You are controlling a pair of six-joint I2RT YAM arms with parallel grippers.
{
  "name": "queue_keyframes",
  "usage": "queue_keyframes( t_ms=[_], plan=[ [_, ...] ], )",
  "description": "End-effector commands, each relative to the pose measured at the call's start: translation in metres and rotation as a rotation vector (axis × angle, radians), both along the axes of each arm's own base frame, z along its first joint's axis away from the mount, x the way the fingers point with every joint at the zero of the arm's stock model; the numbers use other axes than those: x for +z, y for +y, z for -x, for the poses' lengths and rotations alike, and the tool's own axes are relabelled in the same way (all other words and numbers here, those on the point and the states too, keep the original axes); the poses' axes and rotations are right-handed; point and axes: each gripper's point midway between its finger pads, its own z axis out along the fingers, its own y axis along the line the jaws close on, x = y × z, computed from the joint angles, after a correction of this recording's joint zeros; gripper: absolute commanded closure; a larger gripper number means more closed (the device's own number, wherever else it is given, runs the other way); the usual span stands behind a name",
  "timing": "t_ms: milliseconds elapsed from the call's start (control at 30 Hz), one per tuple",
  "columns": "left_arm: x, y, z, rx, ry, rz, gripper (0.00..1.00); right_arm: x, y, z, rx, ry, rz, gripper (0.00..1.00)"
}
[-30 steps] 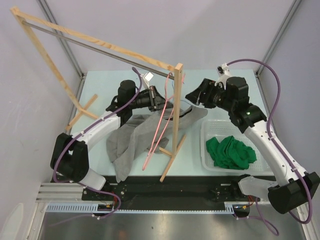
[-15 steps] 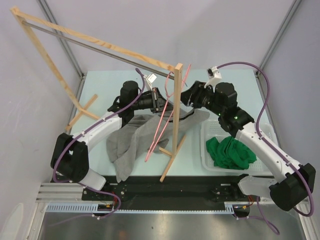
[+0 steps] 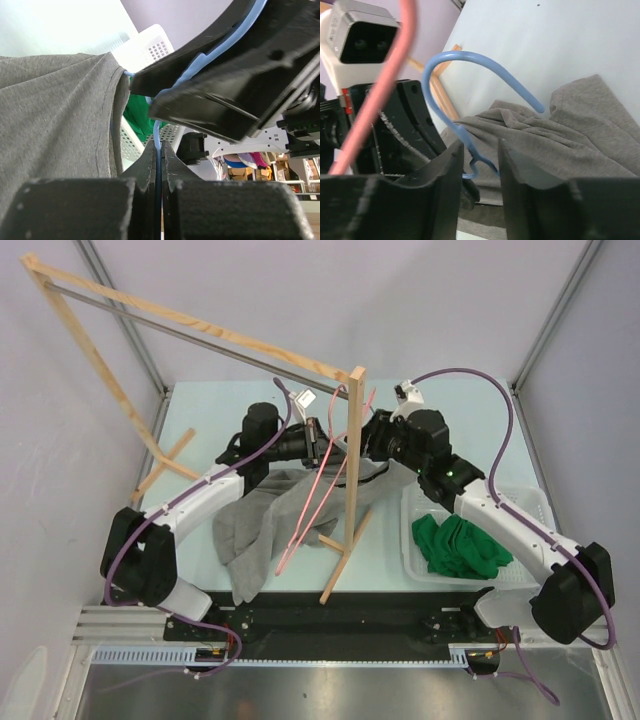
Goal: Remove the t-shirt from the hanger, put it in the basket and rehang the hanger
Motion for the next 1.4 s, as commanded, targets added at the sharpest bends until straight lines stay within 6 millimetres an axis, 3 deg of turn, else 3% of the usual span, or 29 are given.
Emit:
queue_keyframes(
  t_ms=[0,67,100,133,167,200,233,267,300,400,433,467,533,633,733,833,967,1067,1100,1167,1200,1233,1300,1367],
  plan=[
    [0.038,-0.006,0.008,-0.035,-0.114,0.052,1.00,0.006,-0.001,-0.012,-0.053,-0.044,-0.026,0.74],
    [0.038,-0.005,0.008,-0.034,-0.111,0.046,1.00,0.003,-0.001,-0.014,-0.074,-0.035,-0.034,0.88],
    [0.036,-0.004,0.006,-0.033,-0.125,0.034,0.98,0.002,-0.001,-0.016,-0.080,-0.034,-0.032,1.00],
    [0.044,-0.003,0.003,-0.021,-0.151,0.026,0.93,0.000,-0.002,-0.017,-0.086,-0.035,-0.015,1.00],
    [0.035,0.001,0.002,-0.009,-0.120,-0.023,0.85,0.001,-0.005,-0.019,-0.109,-0.038,-0.003,1.00],
    [0.039,0.007,-0.001,0.008,-0.185,-0.052,0.69,0.000,-0.010,-0.022,-0.140,-0.041,0.012,1.00],
    [0.043,0.013,-0.004,0.035,-0.209,-0.083,0.61,0.002,-0.012,-0.023,-0.147,-0.051,0.031,1.00],
    [0.038,0.024,-0.010,0.089,-0.243,-0.145,0.46,0.002,-0.015,-0.025,-0.163,-0.058,0.044,1.00],
    [0.051,0.038,-0.011,0.147,-0.290,-0.159,0.33,0.004,-0.016,-0.025,-0.162,-0.068,0.053,1.00],
    [0.055,0.076,-0.023,0.291,-0.333,-0.217,0.24,0.013,-0.020,-0.028,-0.173,-0.094,0.078,1.00],
    [0.059,0.088,-0.017,0.320,-0.346,-0.214,0.22,0.017,-0.022,-0.029,-0.179,-0.103,0.075,1.00],
    [0.054,0.101,-0.020,0.360,-0.338,-0.231,0.18,0.022,-0.023,-0.030,-0.183,-0.109,0.066,1.00],
    [0.043,0.115,-0.004,0.392,-0.349,-0.258,0.15,0.027,-0.028,-0.033,-0.191,-0.112,0.054,1.00],
    [0.020,0.141,0.009,0.483,-0.349,-0.323,0.11,0.033,-0.030,-0.036,-0.180,-0.111,0.034,1.00],
    [0.003,0.168,0.010,0.598,-0.352,-0.392,0.08,0.038,-0.033,-0.036,-0.175,-0.108,0.010,1.00],
    [0.009,0.201,0.009,0.750,-0.390,-0.461,0.04,0.042,-0.030,-0.031,-0.137,-0.108,-0.008,1.00],
    [0.010,0.223,0.001,0.848,-0.388,-0.492,0.01,0.049,-0.032,-0.028,-0.133,-0.122,-0.018,1.00],
    [0.003,0.228,-0.008,0.845,-0.384,-0.516,0.02,0.054,-0.032,-0.027,-0.127,-0.129,-0.027,1.00],
    [-0.008,0.226,-0.014,0.827,-0.357,-0.534,0.04,0.055,-0.032,-0.026,-0.126,-0.129,-0.029,1.00],
    [-0.016,0.215,-0.017,0.741,-0.327,-0.496,0.17,0.057,-0.032,-0.026,-0.121,-0.130,-0.034,1.00],
    [-0.029,0.208,-0.020,0.689,-0.284,-0.483,0.23,0.057,-0.032,-0.026,-0.119,-0.129,-0.036,1.00],
    [-0.025,0.197,-0.021,0.649,-0.284,-0.411,0.31,0.057,-0.031,-0.025,-0.117,-0.129,-0.038,1.00],
    [-0.026,0.176,-0.014,0.537,-0.287,-0.309,0.36,0.053,-0.033,-0.025,-0.120,-0.112,-0.025,1.00],
    [-0.026,0.168,-0.012,0.512,-0.267,-0.261,0.41,0.053,-0.033,-0.023,-0.117,-0.107,-0.028,1.00]
  ],
)
